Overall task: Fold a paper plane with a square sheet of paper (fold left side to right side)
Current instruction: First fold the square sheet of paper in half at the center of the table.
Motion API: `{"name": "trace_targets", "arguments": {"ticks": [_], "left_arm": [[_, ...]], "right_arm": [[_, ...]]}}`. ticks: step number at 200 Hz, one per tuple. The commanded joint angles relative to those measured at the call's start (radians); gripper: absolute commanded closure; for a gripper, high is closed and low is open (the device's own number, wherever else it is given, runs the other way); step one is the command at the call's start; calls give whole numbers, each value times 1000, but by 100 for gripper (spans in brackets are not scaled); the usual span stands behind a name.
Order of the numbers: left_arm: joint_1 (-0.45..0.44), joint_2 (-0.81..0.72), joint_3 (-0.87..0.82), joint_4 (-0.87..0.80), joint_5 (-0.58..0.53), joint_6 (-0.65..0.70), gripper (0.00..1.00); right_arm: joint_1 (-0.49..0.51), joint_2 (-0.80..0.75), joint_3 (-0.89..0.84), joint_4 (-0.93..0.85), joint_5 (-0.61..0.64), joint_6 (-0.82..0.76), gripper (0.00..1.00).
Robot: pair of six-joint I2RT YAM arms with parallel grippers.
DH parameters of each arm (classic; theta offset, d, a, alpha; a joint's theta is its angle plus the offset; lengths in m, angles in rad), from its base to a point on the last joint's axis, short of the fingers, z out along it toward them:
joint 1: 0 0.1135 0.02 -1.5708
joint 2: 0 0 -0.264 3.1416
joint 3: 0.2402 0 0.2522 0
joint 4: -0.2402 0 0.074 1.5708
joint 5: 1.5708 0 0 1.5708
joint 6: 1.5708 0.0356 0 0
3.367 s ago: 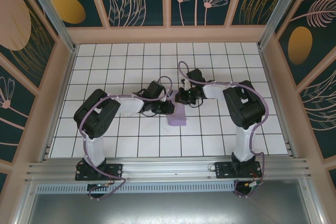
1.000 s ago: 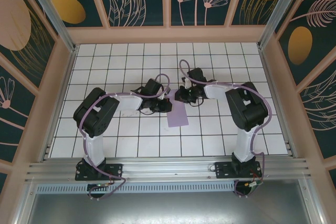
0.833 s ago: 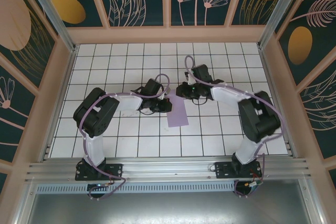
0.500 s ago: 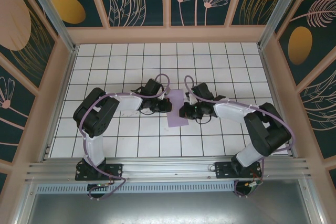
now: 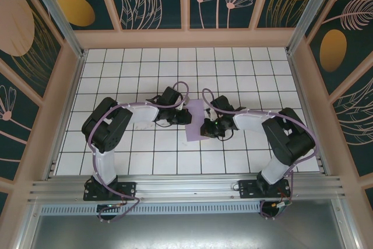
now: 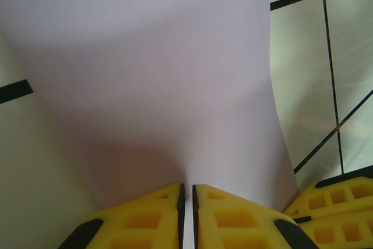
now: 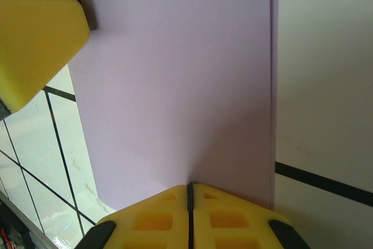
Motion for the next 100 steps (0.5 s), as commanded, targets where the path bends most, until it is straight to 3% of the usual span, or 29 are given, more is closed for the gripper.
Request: {"name": "trace_targets", "arguments": {"ticks": [1, 100], "left_arm": [[1, -6, 53, -46, -32, -8, 83], [6, 68, 50, -15, -89, -8, 88]], "right_arm": [[7, 59, -20, -98, 73, -10, 92], [5, 69, -11, -129, 86, -26, 93]]}}
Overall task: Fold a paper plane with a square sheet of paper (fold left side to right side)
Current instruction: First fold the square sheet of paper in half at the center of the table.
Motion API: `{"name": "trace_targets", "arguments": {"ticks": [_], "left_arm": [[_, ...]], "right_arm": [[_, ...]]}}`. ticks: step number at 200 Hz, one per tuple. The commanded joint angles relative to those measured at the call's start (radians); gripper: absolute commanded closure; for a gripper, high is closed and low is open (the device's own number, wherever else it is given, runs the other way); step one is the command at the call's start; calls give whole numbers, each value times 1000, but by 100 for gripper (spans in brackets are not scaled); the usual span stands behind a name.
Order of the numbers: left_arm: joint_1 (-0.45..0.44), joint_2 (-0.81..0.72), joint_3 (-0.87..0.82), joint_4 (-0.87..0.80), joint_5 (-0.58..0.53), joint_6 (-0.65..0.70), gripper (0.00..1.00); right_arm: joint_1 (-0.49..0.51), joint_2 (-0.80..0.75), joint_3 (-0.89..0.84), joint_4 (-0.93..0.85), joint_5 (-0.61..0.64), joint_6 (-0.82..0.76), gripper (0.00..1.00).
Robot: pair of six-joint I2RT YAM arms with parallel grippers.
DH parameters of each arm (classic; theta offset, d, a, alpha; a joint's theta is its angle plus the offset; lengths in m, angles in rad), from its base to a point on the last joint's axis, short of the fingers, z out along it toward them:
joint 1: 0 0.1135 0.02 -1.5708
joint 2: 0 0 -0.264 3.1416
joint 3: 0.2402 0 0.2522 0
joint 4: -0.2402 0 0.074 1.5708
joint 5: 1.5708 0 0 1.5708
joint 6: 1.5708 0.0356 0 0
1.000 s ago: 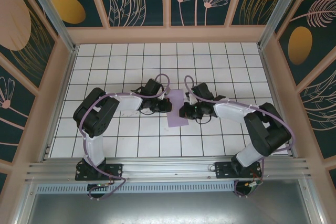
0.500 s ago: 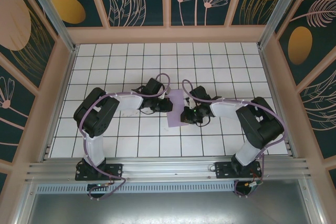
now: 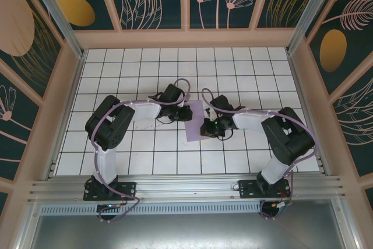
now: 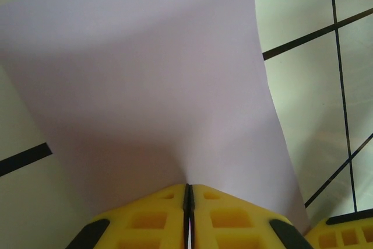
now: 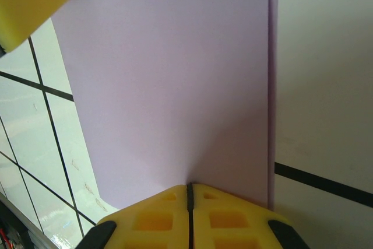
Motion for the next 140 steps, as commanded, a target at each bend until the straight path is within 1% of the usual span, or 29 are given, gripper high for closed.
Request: {"name": "trace_targets", "arguments": {"ticks": [1, 44, 109, 140], "left_arm": [[5, 24, -13, 5, -37, -5, 87], [33, 26, -23, 30, -69, 39, 88], [95, 63, 48, 18, -90, 66, 87], [125, 92, 113, -11, -91, 82, 86]], "right_arm": [[5, 59, -27, -105, 84, -18, 93], [0, 63, -45, -122, 88, -28, 93], [-6, 64, -65, -131, 84, -40, 93], [-6, 62, -76, -121, 76, -35, 93]]}}
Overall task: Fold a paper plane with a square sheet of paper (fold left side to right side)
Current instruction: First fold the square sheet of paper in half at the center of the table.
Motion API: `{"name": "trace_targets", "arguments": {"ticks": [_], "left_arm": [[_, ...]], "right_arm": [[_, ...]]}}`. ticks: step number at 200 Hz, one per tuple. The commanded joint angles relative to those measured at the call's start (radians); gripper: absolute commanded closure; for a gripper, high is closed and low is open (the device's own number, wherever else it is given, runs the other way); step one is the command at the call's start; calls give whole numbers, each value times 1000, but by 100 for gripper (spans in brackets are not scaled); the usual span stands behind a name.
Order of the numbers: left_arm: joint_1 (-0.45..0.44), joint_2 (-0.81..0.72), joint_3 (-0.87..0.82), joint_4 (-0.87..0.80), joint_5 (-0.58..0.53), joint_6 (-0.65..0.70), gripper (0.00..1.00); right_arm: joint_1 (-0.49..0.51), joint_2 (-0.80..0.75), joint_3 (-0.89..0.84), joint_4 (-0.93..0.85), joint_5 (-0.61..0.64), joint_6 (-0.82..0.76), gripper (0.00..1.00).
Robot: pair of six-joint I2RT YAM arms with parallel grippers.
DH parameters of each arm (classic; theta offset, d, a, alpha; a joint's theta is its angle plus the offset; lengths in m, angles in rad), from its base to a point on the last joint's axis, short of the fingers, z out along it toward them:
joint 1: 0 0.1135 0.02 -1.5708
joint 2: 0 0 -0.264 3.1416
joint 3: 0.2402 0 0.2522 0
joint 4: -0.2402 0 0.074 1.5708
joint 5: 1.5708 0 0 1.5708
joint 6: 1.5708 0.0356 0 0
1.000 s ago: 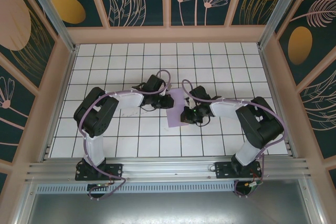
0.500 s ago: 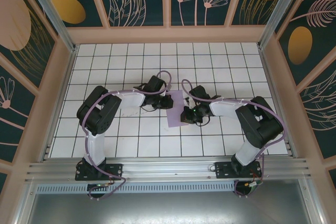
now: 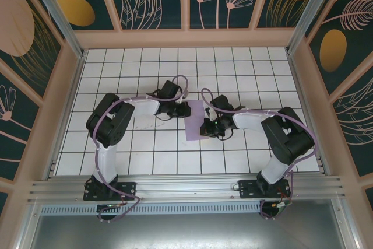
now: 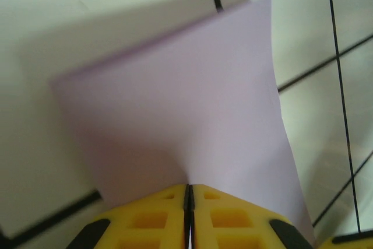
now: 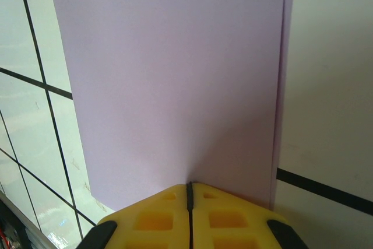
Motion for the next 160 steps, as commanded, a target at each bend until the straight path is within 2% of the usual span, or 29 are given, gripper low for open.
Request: {"name": "trace_targets", "arguments": {"ticks": [1, 45, 96, 134, 145, 160], "left_arm": [[65, 50, 63, -19, -119, 42, 86], [86, 113, 175, -63, -143, 63, 85], [95, 116, 180, -55, -141, 66, 86], [110, 33, 200, -80, -136, 82, 75], [111, -3, 194, -86, -144, 82, 68], [111, -60, 166, -84, -145, 78, 65]], "right_arm": [[0, 58, -70, -133, 83, -8, 93], [0, 56, -78, -128, 78, -6, 93], [4, 30, -102, -74, 35, 35, 93], [39, -20, -127, 45, -12, 146, 91], [48, -40, -131, 100, -27, 181, 89], [54, -76, -133, 181, -40, 222, 87]]}}
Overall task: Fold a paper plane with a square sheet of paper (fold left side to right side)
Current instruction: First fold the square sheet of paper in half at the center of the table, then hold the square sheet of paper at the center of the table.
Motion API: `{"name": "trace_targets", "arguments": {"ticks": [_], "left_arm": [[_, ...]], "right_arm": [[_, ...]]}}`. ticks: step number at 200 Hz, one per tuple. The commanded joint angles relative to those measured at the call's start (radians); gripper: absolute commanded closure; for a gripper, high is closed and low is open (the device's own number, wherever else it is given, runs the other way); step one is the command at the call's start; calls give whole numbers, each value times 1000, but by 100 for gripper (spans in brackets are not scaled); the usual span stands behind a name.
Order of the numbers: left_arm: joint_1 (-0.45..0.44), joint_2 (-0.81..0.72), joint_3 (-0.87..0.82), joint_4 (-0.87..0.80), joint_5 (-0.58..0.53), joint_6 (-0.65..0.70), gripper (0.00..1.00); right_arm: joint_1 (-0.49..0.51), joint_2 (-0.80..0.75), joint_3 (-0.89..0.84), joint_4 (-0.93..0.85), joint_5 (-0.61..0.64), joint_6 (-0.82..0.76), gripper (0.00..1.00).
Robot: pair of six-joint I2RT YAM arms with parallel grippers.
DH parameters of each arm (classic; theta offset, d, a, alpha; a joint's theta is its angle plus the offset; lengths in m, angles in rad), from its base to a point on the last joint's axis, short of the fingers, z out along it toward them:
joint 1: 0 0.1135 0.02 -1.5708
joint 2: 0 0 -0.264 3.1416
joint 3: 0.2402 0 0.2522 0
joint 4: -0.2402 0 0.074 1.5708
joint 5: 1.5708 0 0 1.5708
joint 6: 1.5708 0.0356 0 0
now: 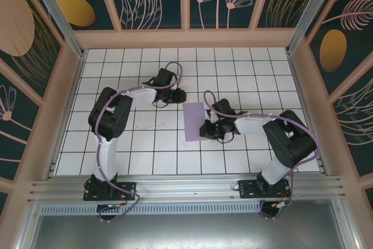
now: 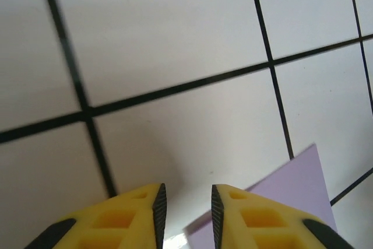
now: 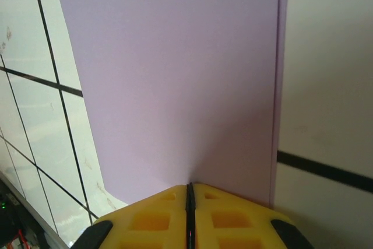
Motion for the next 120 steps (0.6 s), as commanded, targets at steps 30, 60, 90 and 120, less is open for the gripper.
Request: {"name": "trace_targets", "arguments": {"ticks": [30, 60, 90, 120], "left_arm": [[13, -231, -136, 35, 41, -32, 68], [-8, -276, -252, 111, 138, -99, 73], [-60, -232, -252, 119, 138, -111, 74], [-88, -149, -219, 95, 85, -119, 76]], "right_arm": [[25, -99, 1, 72, 0, 98, 74], [-19, -143, 55, -32, 93, 21, 59], [-91, -168, 57, -52, 137, -27, 49], [-129, -208, 43, -43, 161, -37, 38]]}}
